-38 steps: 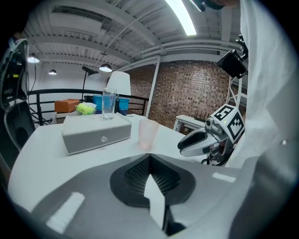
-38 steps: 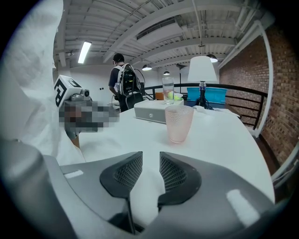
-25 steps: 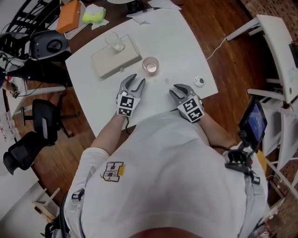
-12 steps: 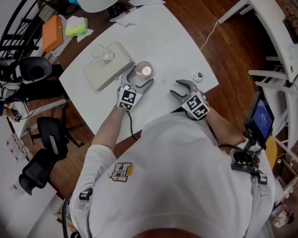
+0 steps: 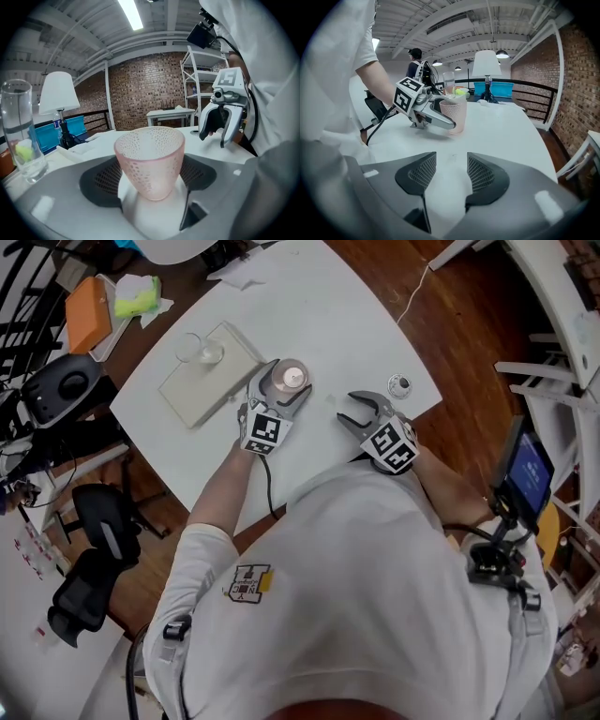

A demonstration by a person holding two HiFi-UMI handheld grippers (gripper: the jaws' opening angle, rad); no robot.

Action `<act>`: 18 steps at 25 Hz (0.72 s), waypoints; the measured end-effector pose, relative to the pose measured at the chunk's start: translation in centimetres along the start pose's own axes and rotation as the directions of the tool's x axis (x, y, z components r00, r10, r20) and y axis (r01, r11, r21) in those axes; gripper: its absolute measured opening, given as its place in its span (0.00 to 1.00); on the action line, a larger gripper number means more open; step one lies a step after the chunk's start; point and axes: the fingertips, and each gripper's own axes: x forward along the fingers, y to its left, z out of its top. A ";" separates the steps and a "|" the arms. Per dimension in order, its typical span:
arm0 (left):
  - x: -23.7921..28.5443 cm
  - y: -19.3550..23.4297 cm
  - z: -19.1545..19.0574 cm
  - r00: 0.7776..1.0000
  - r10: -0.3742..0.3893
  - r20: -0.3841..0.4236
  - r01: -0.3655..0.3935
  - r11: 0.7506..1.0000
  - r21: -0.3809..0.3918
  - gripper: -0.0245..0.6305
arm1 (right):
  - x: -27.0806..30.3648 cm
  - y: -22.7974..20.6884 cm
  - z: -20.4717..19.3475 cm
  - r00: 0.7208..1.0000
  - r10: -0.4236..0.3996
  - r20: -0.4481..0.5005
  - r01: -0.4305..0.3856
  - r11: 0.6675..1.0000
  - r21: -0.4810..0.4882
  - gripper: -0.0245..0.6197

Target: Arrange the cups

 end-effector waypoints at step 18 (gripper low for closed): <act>-4.3 1.6 2.8 0.993 0.119 0.019 -0.119 0.993 0.006 0.61 | 0.1 0.8 1.7 0.998 -0.005 0.063 0.009 0.998 -0.067 0.33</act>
